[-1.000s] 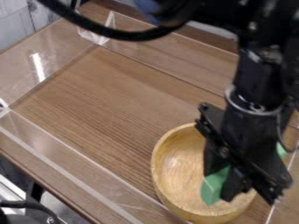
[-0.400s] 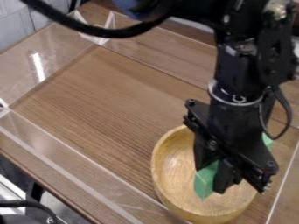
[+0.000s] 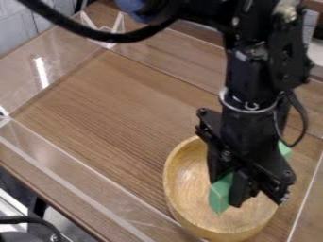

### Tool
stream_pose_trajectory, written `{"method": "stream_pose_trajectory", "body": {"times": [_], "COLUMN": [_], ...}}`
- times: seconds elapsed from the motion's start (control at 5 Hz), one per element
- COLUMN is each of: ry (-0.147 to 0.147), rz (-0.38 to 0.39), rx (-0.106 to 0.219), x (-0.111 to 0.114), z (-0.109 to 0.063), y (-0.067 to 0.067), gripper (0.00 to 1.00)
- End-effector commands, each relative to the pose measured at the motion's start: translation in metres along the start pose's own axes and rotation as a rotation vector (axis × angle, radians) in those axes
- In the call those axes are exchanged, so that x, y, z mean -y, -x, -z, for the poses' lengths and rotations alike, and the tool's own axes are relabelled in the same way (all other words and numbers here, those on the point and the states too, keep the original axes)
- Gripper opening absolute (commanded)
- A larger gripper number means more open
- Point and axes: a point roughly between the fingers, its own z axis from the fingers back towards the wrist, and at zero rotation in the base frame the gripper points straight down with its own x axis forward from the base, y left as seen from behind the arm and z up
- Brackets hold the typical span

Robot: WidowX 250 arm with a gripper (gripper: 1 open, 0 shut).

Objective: Put the green block in the brown bowl

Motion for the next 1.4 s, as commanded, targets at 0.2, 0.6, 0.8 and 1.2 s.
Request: {"method": "stream_pose_trajectory", "body": {"times": [0.2, 0.6, 0.8, 1.2], "ry": [0.029, 0.048, 0.056, 0.071], "rz": [-0.026, -0.047, -0.059, -0.078], "rx": [0.040, 0.044, 0.046, 0.050], "x": [-0.004, -0.007, -0.009, -0.012], "z": [-0.001, 0.005, 0.008, 0.013], "y": [-0.009, -0.012, -0.013, -0.018], "gripper": [0.00, 0.00, 0.00, 0.00]}}
